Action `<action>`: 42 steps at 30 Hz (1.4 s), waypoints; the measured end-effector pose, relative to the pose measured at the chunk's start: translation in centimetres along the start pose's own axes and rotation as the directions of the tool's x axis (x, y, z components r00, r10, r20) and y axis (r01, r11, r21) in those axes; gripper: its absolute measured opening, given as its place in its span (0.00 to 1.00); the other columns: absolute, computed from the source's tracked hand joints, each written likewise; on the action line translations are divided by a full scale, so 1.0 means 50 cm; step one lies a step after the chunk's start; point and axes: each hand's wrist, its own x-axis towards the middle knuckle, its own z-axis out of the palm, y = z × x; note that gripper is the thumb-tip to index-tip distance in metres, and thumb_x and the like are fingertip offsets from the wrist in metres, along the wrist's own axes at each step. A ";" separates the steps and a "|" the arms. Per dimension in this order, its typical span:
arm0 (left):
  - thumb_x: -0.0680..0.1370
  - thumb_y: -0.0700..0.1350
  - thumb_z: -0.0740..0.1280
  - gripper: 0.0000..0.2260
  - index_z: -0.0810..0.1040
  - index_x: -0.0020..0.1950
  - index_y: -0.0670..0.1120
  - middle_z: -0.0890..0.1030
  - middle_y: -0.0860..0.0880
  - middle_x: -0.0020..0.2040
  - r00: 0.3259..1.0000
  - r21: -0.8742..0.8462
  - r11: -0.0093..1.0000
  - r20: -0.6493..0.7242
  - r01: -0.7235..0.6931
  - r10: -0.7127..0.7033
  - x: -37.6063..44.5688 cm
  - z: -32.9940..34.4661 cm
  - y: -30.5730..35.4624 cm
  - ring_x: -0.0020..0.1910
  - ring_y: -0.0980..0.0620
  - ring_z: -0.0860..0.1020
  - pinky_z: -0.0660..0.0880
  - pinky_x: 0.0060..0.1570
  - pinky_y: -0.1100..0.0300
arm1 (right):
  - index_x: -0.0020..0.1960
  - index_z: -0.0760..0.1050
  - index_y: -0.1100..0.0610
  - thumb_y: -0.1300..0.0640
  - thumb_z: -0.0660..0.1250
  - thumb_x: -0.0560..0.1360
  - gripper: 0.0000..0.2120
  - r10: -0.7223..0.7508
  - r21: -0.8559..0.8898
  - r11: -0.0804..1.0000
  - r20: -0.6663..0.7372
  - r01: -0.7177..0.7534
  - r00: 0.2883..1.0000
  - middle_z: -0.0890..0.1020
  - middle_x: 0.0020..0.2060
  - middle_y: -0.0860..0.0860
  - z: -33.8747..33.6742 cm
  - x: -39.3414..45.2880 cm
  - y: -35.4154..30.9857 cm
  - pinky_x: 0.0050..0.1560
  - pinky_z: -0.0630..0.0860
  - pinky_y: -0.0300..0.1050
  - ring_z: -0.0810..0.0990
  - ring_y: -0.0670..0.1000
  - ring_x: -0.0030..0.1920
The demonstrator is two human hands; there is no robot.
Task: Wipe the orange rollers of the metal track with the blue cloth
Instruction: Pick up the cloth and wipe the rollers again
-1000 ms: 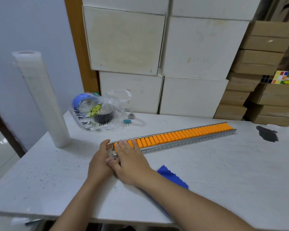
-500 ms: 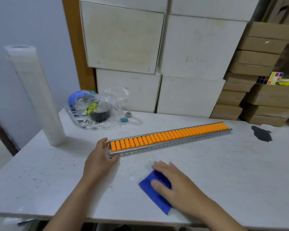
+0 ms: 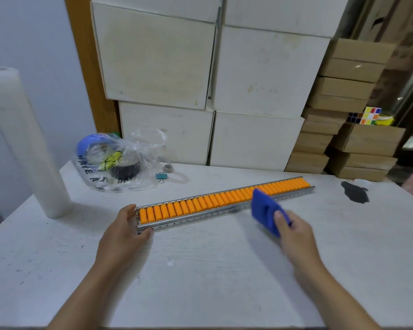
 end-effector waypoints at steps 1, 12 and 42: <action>0.69 0.50 0.68 0.28 0.64 0.66 0.60 0.76 0.58 0.54 1.000 0.009 1.000 0.000 -0.005 0.005 0.000 0.000 -0.001 0.53 0.52 0.73 0.71 0.49 0.53 | 0.40 0.76 0.56 0.52 0.61 0.79 0.12 0.043 0.035 0.999 -0.076 -0.040 0.996 0.76 0.32 0.52 -0.014 0.039 -0.005 0.36 0.64 0.45 0.69 0.49 0.33; 0.67 0.47 0.75 0.30 0.68 0.66 0.54 0.78 0.56 0.59 0.998 0.067 0.996 0.029 -0.055 0.053 0.034 0.001 -0.021 0.56 0.52 0.76 0.71 0.52 0.52 | 0.40 0.72 0.64 0.54 0.54 0.79 0.16 0.081 -0.219 0.956 -0.444 -0.196 0.892 0.73 0.34 0.60 -0.096 0.365 0.080 0.36 0.65 0.49 0.71 0.57 0.36; 0.67 0.50 0.69 0.26 0.61 0.58 0.66 0.75 0.62 0.57 0.999 -0.051 0.998 0.003 -0.034 0.035 -0.001 -0.010 0.002 0.54 0.55 0.74 0.70 0.53 0.53 | 0.70 0.67 0.59 0.54 0.52 0.82 0.20 -0.222 -0.441 0.843 0.237 0.309 0.946 0.69 0.71 0.53 0.228 0.010 -0.091 0.75 0.43 0.45 0.55 0.53 0.75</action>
